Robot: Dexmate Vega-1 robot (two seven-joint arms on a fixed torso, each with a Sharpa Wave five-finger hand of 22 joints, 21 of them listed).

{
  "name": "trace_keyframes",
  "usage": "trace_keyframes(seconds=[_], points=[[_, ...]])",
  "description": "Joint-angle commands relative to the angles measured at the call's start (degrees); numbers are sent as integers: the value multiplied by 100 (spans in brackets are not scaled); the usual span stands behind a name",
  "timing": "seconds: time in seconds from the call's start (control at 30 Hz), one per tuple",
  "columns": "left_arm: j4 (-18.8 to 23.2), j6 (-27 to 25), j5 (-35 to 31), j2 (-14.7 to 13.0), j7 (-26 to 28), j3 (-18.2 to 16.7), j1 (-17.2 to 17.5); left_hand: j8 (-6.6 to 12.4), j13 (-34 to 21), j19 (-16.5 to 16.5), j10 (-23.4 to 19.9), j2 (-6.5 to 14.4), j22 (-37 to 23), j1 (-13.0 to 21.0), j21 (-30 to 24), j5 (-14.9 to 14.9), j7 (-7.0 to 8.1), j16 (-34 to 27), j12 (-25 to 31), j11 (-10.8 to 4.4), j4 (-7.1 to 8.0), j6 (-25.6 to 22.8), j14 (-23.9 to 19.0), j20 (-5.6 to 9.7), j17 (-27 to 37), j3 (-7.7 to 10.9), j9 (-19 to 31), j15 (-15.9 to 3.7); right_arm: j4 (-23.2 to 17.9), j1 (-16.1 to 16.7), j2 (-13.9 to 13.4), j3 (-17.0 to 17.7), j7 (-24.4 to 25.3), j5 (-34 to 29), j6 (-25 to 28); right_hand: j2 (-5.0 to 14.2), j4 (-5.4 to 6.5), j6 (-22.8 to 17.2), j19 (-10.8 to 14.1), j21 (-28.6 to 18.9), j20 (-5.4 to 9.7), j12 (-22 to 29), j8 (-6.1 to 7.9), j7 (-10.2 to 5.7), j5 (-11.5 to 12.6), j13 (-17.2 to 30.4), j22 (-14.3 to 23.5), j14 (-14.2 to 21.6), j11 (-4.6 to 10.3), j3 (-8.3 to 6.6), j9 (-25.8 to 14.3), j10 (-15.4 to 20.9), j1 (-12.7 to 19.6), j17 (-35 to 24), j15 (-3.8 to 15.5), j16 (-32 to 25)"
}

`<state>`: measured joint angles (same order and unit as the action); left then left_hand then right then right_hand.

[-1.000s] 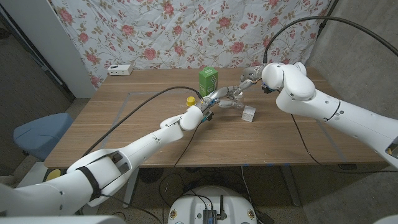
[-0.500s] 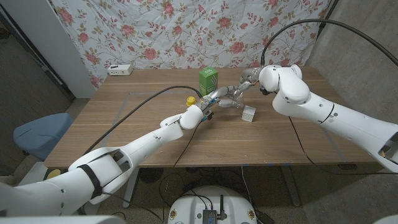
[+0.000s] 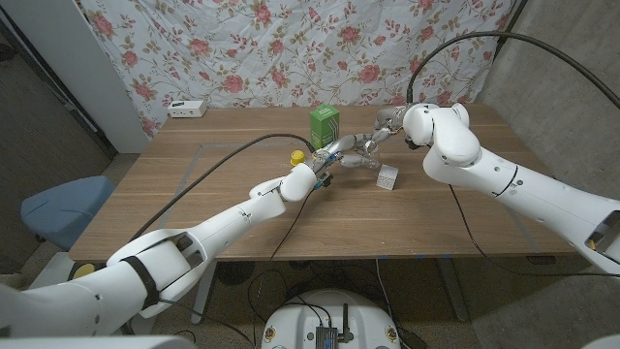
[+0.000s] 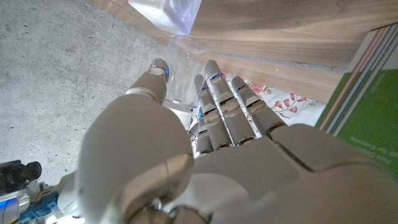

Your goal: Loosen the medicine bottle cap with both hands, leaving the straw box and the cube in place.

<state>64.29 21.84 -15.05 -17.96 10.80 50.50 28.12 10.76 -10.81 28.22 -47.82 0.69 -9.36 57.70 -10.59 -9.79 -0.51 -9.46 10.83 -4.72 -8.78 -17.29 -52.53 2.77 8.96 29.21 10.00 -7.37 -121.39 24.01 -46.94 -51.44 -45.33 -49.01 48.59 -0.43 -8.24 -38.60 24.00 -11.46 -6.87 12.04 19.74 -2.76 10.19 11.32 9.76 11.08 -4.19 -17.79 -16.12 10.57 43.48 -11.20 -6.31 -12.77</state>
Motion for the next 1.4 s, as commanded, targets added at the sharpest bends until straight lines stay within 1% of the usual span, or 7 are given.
trace_keyframes(seconds=[0.03, 0.1, 0.6, 0.87, 0.93, 1.3, 1.4], points=[[50, -30, -3, -13, 7, -2, 37, -1, -13, -13, -378, 43, -13, -14, -8, -19, 18, -37, 40, -314, 1, -43, -32, 107, 18, 64, 19, -421, 21, 138, 59, 105, -61, -194, -23, 1, -47, -75, 60, -25, 8, 27, 60, 4, 30, 27, 7, 43, 5, -32, -27, 69, 58, -5, 27, -14], [42, -23, -2, -11, 2, -1, 34, 0, -12, -15, -357, 40, -13, -16, -7, -19, 13, -37, 32, -324, 0, -46, -30, 107, 18, 64, 19, -420, 29, 162, 71, 131, -54, -193, -39, 3, -51, -83, 63, -24, 6, 25, 65, 10, 29, 27, 7, 45, 4, -35, -30, 70, 65, -5, 31, -14], [-14, -4, 14, 1, -6, -4, 10, -1, -13, -17, -348, 33, -14, -29, -7, -18, 25, -40, 29, -313, 1, -45, -37, 108, 19, 72, 19, -419, 113, 278, 141, 260, 70, -208, -163, 34, -73, -281, 126, -26, 34, 24, 179, -93, 20, 27, 7, 114, 26, -64, -68, 142, 139, -14, 80, -28], [-61, 20, 30, 20, -14, -1, -9, -1, -14, -25, -347, 33, -14, -51, -5, -17, 28, -39, 29, -310, 11, -44, -34, 106, 19, 78, 19, -408, 127, 347, 148, 343, 190, -146, -230, 91, -88, -351, 149, -23, 104, 25, 227, -137, 23, 27, 9, 151, 43, -103, -85, 189, 211, -21, 116, -39], [-78, 30, 29, 25, -15, 3, -19, -1, -14, -24, -344, 33, -14, -54, -6, -18, 25, -38, 28, -343, 11, -45, -33, 105, 18, 82, 19, -408, 122, 388, 140, 394, 269, -83, -267, 101, -89, -379, 157, -23, 111, 29, 241, -156, 23, 28, 9, 151, 44, -110, -85, 209, 224, -23, 122, -37], [-81, 35, 25, 23, -8, 5, -25, -1, -14, -24, -358, 29, -14, -53, -7, -18, 32, -39, 34, -327, 4, -45, -34, 104, 19, 90, 19, -419, 115, 502, 47, 609, 562, 353, -527, 114, -127, -407, 184, -22, 135, 23, 262, -190, 28, 27, 9, 180, 67, -146, -82, 237, 322, -21, 159, -39], [-66, 28, 26, 18, -8, 3, -17, 2, -14, -19, -366, 26, -14, -49, -9, -18, 44, -42, 38, -324, -1, -52, -36, 109, 21, 90, 19, -426, 99, 505, 18, 630, 589, 446, -557, 125, -141, -417, 191, -21, 144, 19, 269, -196, 32, 27, 9, 186, 84, -164, -80, 245, 366, -21, 210, -38]])
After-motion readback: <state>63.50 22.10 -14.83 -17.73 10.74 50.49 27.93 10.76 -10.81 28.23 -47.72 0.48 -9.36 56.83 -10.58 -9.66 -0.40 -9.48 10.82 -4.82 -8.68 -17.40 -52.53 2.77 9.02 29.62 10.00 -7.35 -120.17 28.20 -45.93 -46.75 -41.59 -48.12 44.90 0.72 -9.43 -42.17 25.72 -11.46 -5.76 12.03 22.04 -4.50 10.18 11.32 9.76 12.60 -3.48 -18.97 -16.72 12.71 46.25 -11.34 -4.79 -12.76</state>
